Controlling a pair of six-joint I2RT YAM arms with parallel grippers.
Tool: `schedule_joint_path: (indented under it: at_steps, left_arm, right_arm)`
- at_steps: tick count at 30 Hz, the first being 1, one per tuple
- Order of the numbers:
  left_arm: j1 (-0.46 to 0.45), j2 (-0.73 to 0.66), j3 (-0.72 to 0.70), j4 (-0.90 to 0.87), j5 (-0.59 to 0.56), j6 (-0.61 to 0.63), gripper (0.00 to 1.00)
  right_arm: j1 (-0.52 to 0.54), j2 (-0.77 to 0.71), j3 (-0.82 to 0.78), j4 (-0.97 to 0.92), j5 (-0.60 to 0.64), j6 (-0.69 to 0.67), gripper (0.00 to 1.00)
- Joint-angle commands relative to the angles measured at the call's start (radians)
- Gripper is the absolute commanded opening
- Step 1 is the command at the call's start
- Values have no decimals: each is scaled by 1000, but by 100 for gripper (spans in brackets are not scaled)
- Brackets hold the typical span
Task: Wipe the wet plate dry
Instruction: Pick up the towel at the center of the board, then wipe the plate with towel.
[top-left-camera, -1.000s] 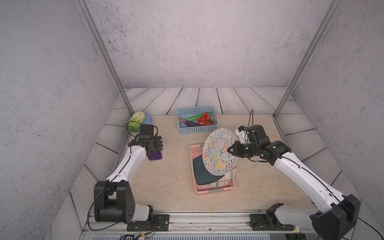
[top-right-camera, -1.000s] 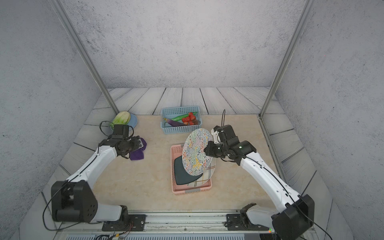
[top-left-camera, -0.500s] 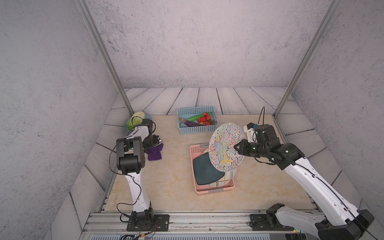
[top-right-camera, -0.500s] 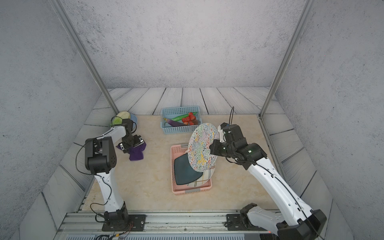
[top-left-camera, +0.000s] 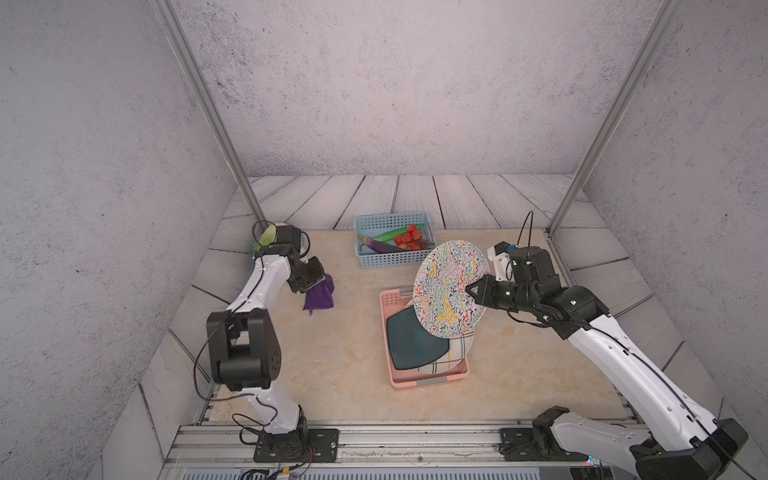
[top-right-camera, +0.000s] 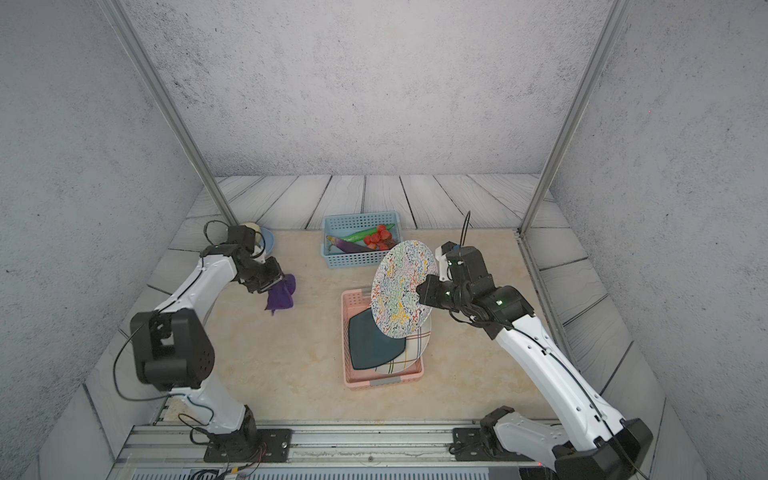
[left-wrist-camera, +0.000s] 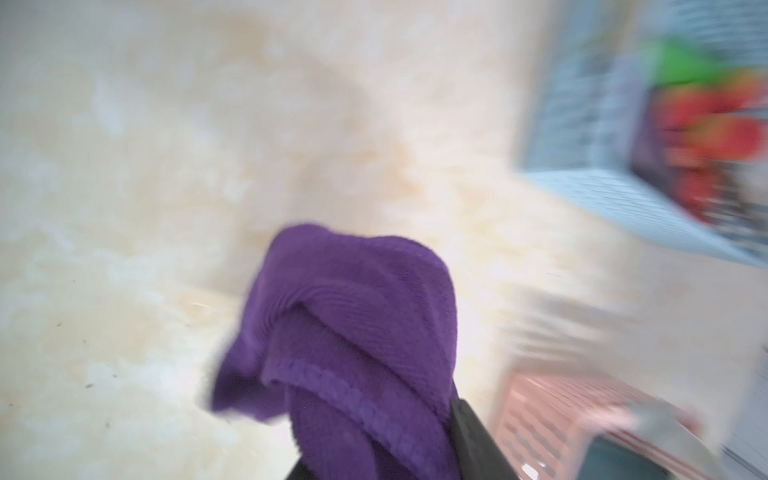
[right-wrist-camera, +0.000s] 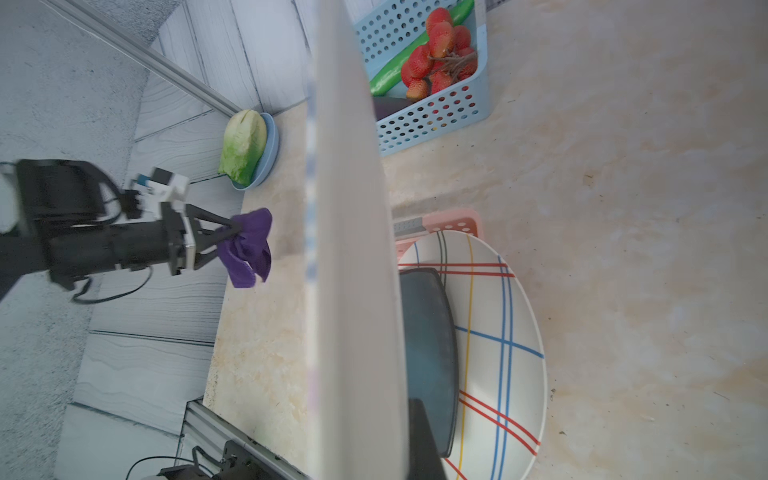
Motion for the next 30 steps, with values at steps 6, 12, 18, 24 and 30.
schedule_joint_path:
  at_steps: [6,12,18,24,30]
  left_arm:
    - [-333,-311,-118,72,66,-197,0]
    - [-463,-321,-116,99,34,-209,0]
    - [-605,-315,-69,145,10,-202,0]
    - [-815,-274,-53,193,-74,-243,0]
    - [-940,-178,4,245,-192,-402,0]
  right_arm:
    - [-5,-20,-81,353,-166,205,0]
    - [-5,-65,-116,473,-212,338,0]
    - [-4,-89,-125,513,-277,412,0]
    - [-3,-120,-121,550,-248,451,0]
    - [28,-128,-86,606,-230,489,0]
